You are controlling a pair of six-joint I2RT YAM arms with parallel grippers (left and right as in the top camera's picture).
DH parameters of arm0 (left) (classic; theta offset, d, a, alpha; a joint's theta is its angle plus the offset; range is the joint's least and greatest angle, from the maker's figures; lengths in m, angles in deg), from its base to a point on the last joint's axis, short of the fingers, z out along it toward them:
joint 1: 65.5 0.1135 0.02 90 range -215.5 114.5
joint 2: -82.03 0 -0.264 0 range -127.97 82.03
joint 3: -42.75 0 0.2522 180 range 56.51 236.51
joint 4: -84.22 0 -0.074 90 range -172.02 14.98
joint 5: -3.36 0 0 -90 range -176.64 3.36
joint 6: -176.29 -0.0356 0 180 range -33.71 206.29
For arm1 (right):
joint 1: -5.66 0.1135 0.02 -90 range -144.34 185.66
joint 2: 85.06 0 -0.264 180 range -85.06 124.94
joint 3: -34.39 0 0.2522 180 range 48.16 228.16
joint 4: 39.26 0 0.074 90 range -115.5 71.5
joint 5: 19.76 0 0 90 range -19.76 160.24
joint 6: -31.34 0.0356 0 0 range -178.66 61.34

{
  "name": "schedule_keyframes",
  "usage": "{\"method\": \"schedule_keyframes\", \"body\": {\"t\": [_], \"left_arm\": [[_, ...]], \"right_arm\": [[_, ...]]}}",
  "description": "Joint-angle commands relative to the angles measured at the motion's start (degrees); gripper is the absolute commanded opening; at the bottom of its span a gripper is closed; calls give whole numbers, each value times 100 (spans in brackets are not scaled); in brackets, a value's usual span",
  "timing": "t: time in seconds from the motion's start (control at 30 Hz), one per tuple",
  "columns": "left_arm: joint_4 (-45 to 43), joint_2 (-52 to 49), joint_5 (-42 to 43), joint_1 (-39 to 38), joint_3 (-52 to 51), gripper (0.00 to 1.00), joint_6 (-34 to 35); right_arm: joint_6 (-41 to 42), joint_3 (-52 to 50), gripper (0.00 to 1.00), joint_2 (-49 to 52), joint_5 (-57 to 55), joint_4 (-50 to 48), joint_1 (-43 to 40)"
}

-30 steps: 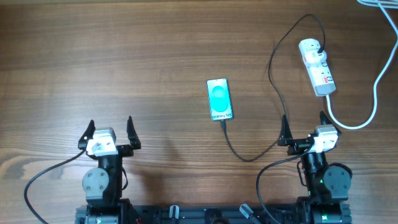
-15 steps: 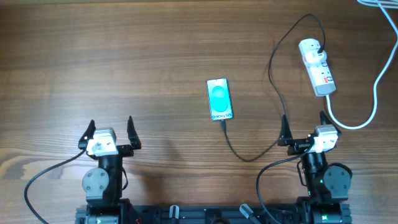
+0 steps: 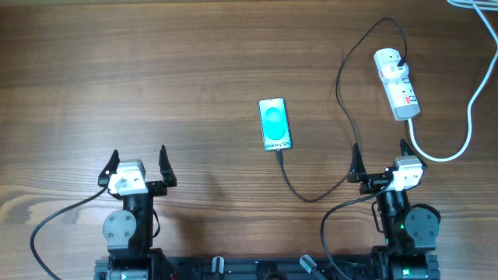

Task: Plug charger to phone and switch on socket

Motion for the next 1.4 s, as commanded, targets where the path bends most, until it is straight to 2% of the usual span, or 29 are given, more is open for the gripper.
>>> {"method": "schedule_keyframes", "body": {"t": [0.0, 0.9, 1.1, 1.37], "left_arm": [[22, 52, 48, -4, -17, 100, -90], [20, 50, 48, -4, -17, 100, -90], [17, 50, 48, -4, -17, 100, -90], [17, 46, 48, -4, -17, 100, -90]], "right_arm": [[46, -7, 100, -46, -55, -17, -31], [46, -7, 100, -52, -55, -17, -31], [-424, -7, 100, -70, -216, -17, -31], [-396, -7, 100, -72, -275, -13, -31]]}}
